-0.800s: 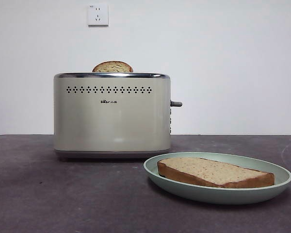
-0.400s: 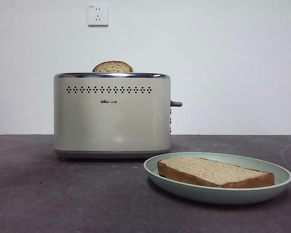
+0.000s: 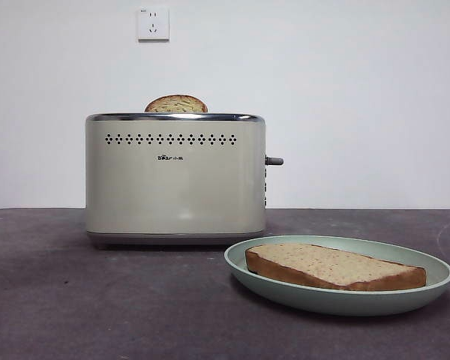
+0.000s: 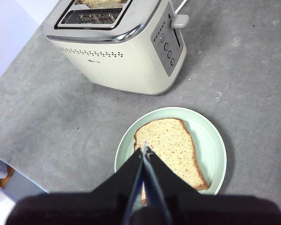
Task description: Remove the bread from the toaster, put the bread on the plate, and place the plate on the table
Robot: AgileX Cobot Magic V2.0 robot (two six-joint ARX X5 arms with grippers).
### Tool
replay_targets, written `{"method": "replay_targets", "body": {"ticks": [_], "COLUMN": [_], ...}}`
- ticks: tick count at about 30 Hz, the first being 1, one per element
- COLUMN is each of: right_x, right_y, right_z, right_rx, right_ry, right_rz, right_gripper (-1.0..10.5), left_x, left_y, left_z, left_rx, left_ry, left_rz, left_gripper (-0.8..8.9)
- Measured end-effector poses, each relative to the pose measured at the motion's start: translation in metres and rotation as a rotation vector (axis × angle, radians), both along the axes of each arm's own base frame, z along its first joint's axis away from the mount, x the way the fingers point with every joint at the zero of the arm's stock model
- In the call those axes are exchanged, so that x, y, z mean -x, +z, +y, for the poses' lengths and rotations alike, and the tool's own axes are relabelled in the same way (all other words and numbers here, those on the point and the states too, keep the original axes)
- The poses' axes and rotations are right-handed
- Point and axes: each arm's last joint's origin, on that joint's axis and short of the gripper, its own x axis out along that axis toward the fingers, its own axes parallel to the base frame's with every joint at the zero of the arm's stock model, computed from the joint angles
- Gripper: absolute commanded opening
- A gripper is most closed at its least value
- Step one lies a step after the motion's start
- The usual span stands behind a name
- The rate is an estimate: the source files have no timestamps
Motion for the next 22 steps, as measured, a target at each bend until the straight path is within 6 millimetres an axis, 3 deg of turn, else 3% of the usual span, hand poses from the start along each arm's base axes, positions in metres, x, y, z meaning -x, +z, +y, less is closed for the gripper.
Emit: {"method": "replay_targets", "body": {"ticks": [4, 8, 14, 22], "right_x": [0.000, 0.000, 0.000, 0.000], "right_y": [0.000, 0.000, 0.000, 0.000], "right_z": [0.000, 0.000, 0.000, 0.000], "right_rx": [0.000, 0.000, 0.000, 0.000], "right_ry": [0.000, 0.000, 0.000, 0.000], "right_rz": [0.000, 0.000, 0.000, 0.000], "right_gripper": [0.0, 0.0, 0.0, 0.0], "left_x": [-0.004, -0.003, -0.001, 0.006], "left_y": [-0.028, -0.091, -0.194, -0.268], "left_z": [0.010, 0.022, 0.035, 0.041], "left_rx": [0.131, 0.202, 0.157, 0.153], "left_ry": [0.077, 0.147, 0.268, 0.327], "left_rz": [-0.264, -0.463, -0.377, -0.322], "left_gripper": [-0.04, -0.04, -0.04, -0.04]}}
